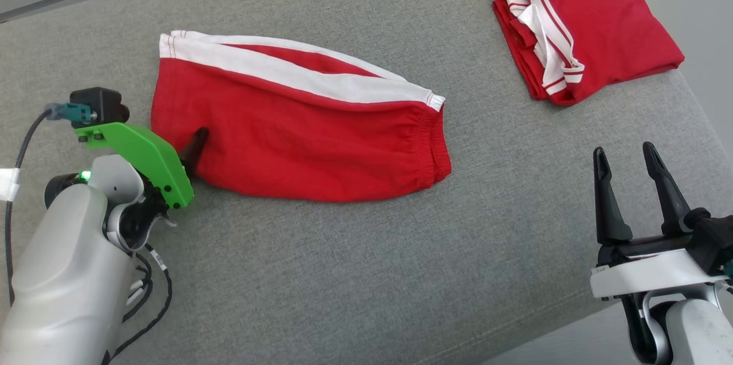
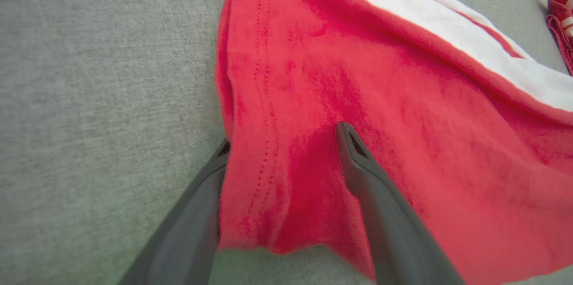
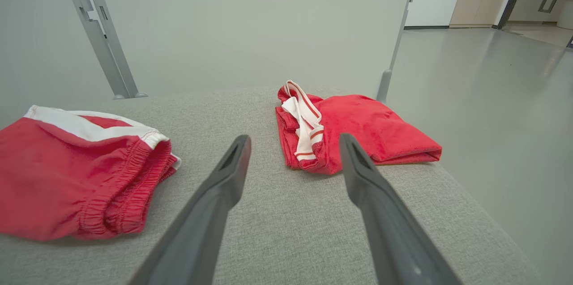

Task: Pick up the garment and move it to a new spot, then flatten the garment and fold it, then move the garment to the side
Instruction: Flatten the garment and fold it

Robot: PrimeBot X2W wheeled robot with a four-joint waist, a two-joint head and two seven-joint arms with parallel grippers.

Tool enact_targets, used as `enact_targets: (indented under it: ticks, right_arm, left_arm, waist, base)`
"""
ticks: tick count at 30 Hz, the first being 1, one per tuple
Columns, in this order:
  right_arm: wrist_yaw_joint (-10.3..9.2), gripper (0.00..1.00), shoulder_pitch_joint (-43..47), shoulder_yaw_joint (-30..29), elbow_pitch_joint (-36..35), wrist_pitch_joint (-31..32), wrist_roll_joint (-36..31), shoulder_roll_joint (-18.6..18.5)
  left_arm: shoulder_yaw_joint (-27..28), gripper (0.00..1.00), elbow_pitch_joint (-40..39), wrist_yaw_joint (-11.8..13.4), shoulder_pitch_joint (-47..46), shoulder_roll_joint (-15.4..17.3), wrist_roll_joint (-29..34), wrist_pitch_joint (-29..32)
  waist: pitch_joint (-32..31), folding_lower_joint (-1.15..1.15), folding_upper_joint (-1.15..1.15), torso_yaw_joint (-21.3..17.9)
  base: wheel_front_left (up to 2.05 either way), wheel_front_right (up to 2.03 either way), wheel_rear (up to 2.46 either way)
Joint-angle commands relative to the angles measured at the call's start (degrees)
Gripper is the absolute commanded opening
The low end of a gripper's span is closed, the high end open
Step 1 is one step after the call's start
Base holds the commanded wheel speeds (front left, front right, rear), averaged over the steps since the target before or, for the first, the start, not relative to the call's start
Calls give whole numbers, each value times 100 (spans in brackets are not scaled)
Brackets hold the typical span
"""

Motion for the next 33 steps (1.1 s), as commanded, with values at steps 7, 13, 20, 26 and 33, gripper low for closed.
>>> enact_targets:
  ticks: [7,13,20,26,33]
  right_arm:
    - [0,100,179,-69,108,-18,-68,-15]
    - [0,100,439,-224,138,-17,-113,-139]
    - [0,100,682,-255,232,-17,-123,-328]
    - [0,100,667,-125,360,-17,-95,-405]
    - [0,100,420,149,595,-18,-31,-425]
  left_arm:
    - [-109,0,-221,-92,518,20,107,-757]
    - [-104,0,-679,148,1274,-126,247,-1547]
    - [-275,0,-1884,685,2518,-338,295,-1811]
    - [-235,0,-2860,1190,3269,-492,381,-2212]
    - [-277,36,-3123,1510,3277,-587,456,-2136]
  waist:
    - [-317,0,0,198]
    - [-775,0,0,569]
    - [-1038,0,0,1102]
    - [-1120,0,0,1407]
    - [-1065,0,0,1605]
  base:
    - [0,0,0]
    - [0,0,0]
    - [0,0,0]
    - [0,0,0]
    - [0,0,0]
